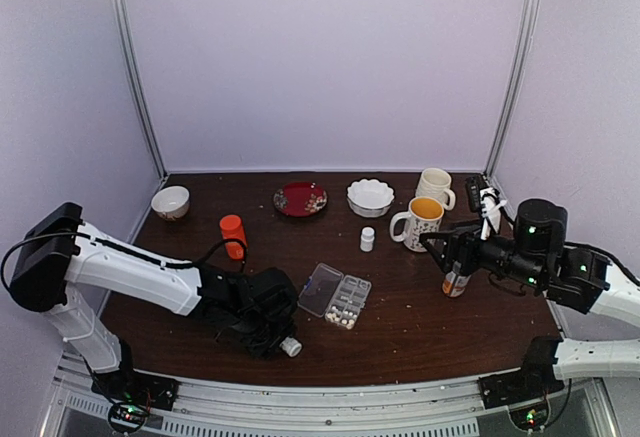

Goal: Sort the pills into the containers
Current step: Pick up the pill bottle from the corner of the board, then place the pill bottle at the center of the board.

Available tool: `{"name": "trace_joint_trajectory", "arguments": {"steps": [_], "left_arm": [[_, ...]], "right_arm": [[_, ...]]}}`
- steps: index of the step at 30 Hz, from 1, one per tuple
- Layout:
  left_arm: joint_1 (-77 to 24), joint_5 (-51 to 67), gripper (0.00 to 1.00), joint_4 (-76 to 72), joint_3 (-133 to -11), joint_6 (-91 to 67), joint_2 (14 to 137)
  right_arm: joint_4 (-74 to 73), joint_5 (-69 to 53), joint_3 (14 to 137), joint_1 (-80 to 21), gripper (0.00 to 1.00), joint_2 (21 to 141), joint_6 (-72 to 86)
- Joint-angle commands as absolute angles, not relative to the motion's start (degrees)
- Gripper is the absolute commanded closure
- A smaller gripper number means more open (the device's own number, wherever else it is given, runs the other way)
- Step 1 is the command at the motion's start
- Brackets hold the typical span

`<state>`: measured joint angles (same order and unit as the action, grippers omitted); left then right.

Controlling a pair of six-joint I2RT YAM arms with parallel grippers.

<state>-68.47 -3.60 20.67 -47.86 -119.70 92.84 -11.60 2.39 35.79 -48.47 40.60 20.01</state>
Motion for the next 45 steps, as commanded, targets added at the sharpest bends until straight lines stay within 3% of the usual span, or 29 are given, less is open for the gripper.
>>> {"name": "trace_joint_trajectory", "arguments": {"steps": [1, 5, 11, 17, 19, 21, 23, 26, 34, 40, 45], "left_arm": [[-68.5, -2.7, 0.58, 20.7, -48.3, -142.7, 94.9], [-68.0, -6.2, 0.69, 23.7, -49.5, -138.6, 93.5], [-67.0, -27.2, 0.70, 51.1, -64.8, -126.2, 88.7], [-65.0, -39.4, 0.74, 48.1, -72.9, -98.7, 90.4], [-62.8, -38.8, 0.80, 44.7, -73.1, -90.4, 91.4], [-59.1, -36.6, 0.95, 40.3, -72.7, -80.9, 92.0], [-54.7, -30.2, 1.00, 31.9, -71.1, -66.4, 92.6], [-50.1, -25.1, 1.00, 23.3, -69.5, -54.1, 94.0], [-49.6, -23.0, 1.00, 7.5, -70.5, -27.6, 101.3], [-47.8, -18.1, 1.00, 7.0, -70.5, -22.0, 105.3], [-46.3, -14.6, 0.94, -2.0, -62.5, -15.4, 103.6]], "right_arm": [[-9.8, 3.5, 35.1, -48.3, 0.12, 39.2, 20.7], [-10.1, 3.8, 35.1, -48.3, 0.12, 39.2, 20.7], [-9.5, 3.8, 35.0, -48.3, 0.12, 39.2, 20.3], [-9.0, 3.9, 35.3, -48.3, 0.14, 39.7, 20.3], [-9.0, 3.7, 35.0, -48.3, 0.14, 39.5, 20.1], [-9.3, 3.5, 34.8, -48.3, 0.14, 39.3, 19.7], [-10.0, 3.2, 34.6, -48.3, 0.14, 39.2, 19.3], [-11.6, 3.7, 34.6, -48.3, 0.14, 39.4, 19.0], [-13.9, 6.3, 36.2, -48.3, 0.14, 40.1, 18.7], [-12.0, 6.4, 36.7, -48.3, 0.14, 41.1, 19.0], [-13.3, 7.3, 37.5, -48.2, 0.15, 42.0, 19.9]]}}
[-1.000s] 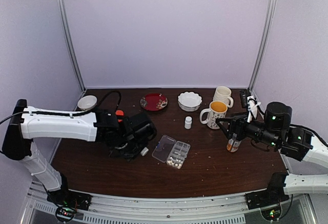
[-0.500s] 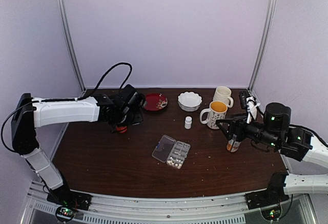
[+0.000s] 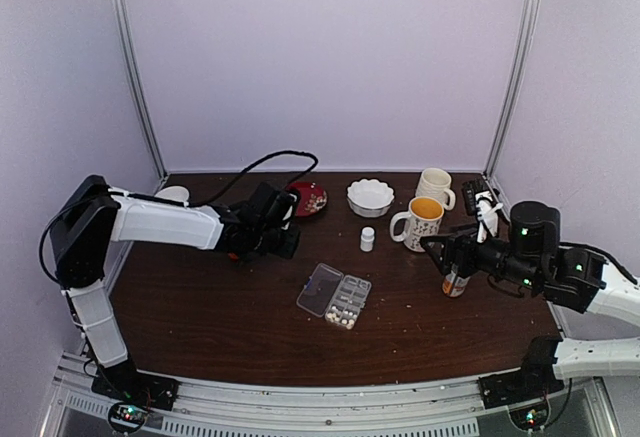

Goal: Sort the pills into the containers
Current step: Place the pill bottle at the center of the board.

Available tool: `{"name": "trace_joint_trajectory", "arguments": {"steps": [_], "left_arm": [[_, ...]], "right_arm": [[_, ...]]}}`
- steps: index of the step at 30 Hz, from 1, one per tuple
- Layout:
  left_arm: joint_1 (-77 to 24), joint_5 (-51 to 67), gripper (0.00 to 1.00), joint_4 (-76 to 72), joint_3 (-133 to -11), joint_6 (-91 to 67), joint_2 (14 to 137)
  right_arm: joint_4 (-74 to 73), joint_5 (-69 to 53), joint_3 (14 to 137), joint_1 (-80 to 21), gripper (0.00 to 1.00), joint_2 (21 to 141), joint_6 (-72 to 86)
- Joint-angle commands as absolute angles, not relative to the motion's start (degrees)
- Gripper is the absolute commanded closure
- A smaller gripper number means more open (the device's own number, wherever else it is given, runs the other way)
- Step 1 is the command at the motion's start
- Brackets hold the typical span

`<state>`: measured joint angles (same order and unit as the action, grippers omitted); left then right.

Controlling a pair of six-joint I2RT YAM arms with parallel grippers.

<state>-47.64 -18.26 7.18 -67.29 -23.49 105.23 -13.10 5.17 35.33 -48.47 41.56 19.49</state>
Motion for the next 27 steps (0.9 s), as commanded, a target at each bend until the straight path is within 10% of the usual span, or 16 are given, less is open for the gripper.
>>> {"name": "trace_joint_trajectory", "arguments": {"steps": [1, 13, 27], "left_arm": [[-46.0, -13.9, 0.94, -3.7, -60.6, -14.4, 103.5], [-44.8, -6.6, 0.92, -24.0, -49.4, -7.2, 104.9], [-44.9, -3.4, 0.67, -41.4, -36.5, -9.8, 105.9]], "right_arm": [[-13.7, 7.6, 37.5, -48.3, 0.15, 42.0, 20.1], [-14.0, 6.4, 36.7, -48.3, 0.15, 43.3, 23.4], [-28.0, 8.1, 44.6, -48.3, 0.11, 48.8, 25.0]]}}
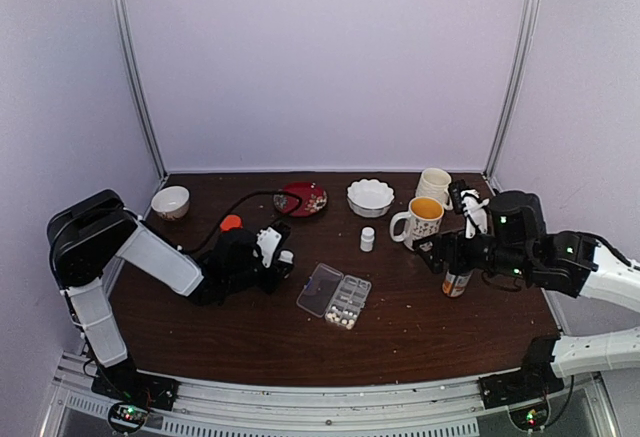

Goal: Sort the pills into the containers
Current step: Place the pill bottle at the center of the board.

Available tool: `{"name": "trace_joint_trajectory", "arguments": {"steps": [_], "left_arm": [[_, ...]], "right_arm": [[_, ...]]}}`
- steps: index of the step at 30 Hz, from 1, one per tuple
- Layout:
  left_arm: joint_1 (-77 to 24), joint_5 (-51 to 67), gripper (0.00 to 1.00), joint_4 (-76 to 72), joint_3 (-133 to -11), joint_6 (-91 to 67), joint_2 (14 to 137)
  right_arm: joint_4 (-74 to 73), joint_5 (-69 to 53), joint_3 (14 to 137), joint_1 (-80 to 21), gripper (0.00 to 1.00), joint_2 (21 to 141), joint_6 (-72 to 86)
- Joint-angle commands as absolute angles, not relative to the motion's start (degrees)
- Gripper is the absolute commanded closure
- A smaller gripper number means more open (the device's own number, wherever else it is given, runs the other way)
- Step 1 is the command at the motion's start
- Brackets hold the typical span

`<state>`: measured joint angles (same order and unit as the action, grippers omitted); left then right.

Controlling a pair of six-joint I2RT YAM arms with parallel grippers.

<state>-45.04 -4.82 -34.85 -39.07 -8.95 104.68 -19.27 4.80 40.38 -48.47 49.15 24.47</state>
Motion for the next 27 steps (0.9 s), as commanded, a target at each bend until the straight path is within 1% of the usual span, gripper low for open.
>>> {"name": "trace_joint_trajectory", "arguments": {"steps": [1, 2, 3, 4, 6, 7, 8, 11, 15, 18, 22, 27], "left_arm": [[-44.9, -3.4, 0.65, -42.5, -36.0, -9.9, 106.3], [-44.9, -3.4, 0.64, -43.2, -35.7, -10.1, 106.8], [-44.9, -3.2, 0.59, -43.9, -35.5, -10.1, 107.2], [-44.9, -3.0, 0.53, -44.6, -35.2, -10.2, 107.4], [-45.4, -3.2, 0.37, -46.3, -34.2, -10.1, 107.4], [-45.6, -3.4, 0.32, -47.0, -33.8, -9.9, 107.2], [-45.8, -3.7, 0.30, -47.1, -33.5, -9.9, 107.1], [-46.1, -3.6, 0.28, -46.7, -33.0, -10.0, 106.0], [-46.8, -3.8, 0.26, -45.0, -32.7, -9.7, 104.3], [-47.3, -4.8, 0.26, -43.6, -32.7, -9.3, 103.4], [-48.1, -6.9, 0.26, -42.6, -32.1, -9.6, 102.3], [-49.9, -10.6, 0.26, -41.0, -31.6, -9.6, 100.6]], "right_arm": [[-29.8, 8.8, 45.3, -48.3, 0.10, 48.8, 24.8], [-31.8, 9.2, 46.1, -48.3, 0.10, 48.9, 24.7], [-33.3, 9.3, 47.0, -48.3, 0.10, 49.0, 24.7], [-34.7, 9.5, 47.8, -48.3, 0.09, 49.4, 24.7], [-38.0, 10.3, 49.9, -48.3, 0.08, 50.3, 24.9], [-39.9, 11.1, 51.1, -48.3, 0.07, 51.0, 24.9], [-42.2, 12.0, 52.2, -48.3, 0.06, 51.8, 24.8], [-49.4, 16.1, 55.4, -48.3, 0.05, 55.0, 25.0], [-54.1, 17.2, 56.4, -47.0, 0.13, 57.5, 25.0], [-54.5, 16.6, 55.3, -45.0, 0.12, 58.7, 24.8], [-54.4, 16.1, 54.4, -42.1, 0.07, 58.8, 24.2], [-51.0, 8.5, 51.5, -36.2, 0.11, 58.8, 22.7]]}}
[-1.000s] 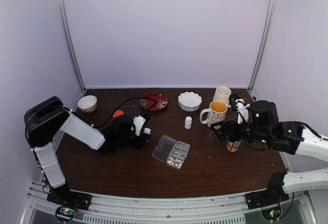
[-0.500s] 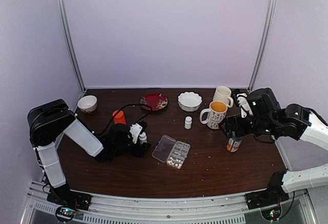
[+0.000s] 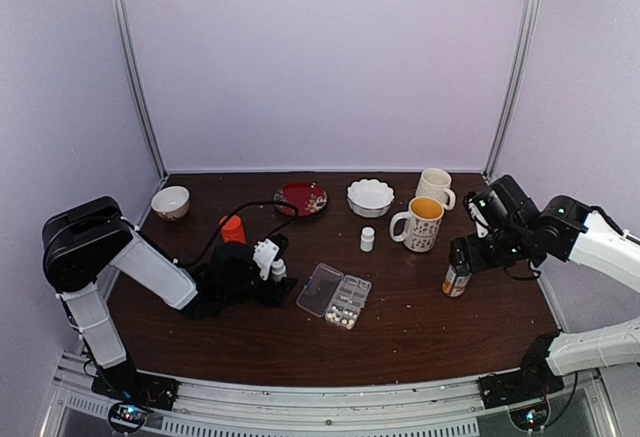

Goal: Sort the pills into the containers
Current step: Place the pill bottle at the center of the board.

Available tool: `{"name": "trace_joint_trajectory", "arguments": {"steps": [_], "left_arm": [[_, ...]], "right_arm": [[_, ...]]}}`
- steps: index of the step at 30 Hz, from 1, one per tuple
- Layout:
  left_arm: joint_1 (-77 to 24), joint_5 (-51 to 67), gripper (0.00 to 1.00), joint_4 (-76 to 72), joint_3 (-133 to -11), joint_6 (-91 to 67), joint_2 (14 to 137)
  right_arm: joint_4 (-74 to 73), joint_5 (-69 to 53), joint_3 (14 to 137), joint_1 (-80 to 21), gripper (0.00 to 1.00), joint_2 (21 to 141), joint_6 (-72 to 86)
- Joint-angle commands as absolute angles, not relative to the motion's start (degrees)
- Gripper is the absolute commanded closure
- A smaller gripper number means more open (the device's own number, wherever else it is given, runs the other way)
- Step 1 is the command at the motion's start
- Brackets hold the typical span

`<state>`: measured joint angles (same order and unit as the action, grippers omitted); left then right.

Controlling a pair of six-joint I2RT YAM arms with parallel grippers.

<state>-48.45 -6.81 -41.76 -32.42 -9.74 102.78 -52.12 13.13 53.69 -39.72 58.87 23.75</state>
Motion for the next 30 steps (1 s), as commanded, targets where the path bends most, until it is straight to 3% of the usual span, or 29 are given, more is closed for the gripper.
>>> {"name": "trace_joint_trajectory", "arguments": {"steps": [1, 8, 30], "left_arm": [[-50.4, -11.4, 0.26, -40.4, -31.6, -9.6, 100.1], [-54.0, -17.3, 0.26, -35.6, -30.7, -9.4, 93.3], [-57.2, -22.7, 0.25, -23.3, -29.5, -7.0, 71.0]], "right_arm": [[-50.2, 7.1, 51.0, -35.1, 0.11, 59.0, 22.6], [-46.3, 3.3, 49.7, -28.5, 0.08, 63.2, 22.3], [-43.0, 5.0, 50.9, -26.7, 0.37, 72.2, 22.3]]}}
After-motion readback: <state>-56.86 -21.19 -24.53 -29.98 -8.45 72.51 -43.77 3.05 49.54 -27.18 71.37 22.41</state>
